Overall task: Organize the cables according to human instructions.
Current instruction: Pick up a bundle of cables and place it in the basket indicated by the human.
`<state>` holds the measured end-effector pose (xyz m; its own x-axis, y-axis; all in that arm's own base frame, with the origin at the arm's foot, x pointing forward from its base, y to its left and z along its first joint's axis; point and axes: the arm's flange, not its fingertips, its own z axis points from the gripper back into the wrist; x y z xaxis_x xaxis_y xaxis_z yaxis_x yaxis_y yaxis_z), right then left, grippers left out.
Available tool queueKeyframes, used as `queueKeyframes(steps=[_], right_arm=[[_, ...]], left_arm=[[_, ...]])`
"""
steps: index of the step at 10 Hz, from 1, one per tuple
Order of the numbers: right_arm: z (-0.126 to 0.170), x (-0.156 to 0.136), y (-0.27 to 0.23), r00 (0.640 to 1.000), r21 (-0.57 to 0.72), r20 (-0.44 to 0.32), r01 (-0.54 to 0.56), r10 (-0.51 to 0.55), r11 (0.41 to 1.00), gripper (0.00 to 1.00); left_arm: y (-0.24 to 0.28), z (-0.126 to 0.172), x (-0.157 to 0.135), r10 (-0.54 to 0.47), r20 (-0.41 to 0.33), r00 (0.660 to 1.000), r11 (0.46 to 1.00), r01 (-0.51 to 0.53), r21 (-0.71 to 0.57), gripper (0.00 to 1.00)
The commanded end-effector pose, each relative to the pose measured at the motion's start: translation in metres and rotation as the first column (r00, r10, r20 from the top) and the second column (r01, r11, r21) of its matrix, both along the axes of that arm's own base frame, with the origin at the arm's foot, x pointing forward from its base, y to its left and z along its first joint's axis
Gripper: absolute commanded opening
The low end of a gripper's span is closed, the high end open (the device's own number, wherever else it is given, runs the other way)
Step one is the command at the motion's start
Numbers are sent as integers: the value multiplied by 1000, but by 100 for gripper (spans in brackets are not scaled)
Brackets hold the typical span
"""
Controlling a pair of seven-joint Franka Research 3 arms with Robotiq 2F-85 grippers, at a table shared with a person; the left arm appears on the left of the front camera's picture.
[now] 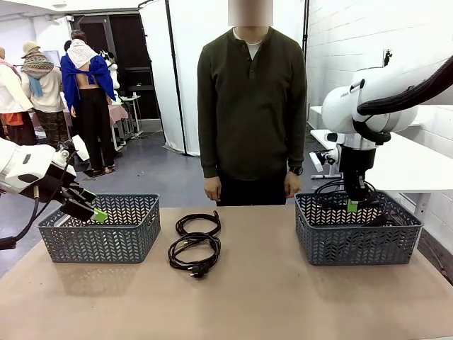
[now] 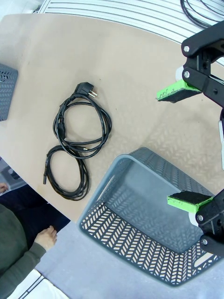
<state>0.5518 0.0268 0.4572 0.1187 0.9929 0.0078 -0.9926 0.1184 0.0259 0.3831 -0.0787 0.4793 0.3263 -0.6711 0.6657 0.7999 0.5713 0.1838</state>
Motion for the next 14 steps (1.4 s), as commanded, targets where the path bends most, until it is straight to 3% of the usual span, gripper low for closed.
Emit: queueKeyframes(steps=[1, 10, 11, 14], right_arm=[[-5, 9, -4, 999, 7, 13, -40, 40, 999, 0], [-15, 17, 16, 997, 64, -7, -74, 74, 995, 0], [-16, 16, 15, 997, 45, -29, -68, 70, 997, 11], [-17, 15, 13, 997, 44, -38, -64, 65, 997, 71]], left_arm=[[3, -2, 2, -8, 0, 1000, 1000, 8, -5, 100], [3, -2, 2, -8, 0, 1000, 1000, 8, -5, 100], [3, -2, 2, -8, 0, 1000, 1000, 8, -5, 100], [3, -2, 2, -8, 0, 1000, 1000, 8, -5, 100]])
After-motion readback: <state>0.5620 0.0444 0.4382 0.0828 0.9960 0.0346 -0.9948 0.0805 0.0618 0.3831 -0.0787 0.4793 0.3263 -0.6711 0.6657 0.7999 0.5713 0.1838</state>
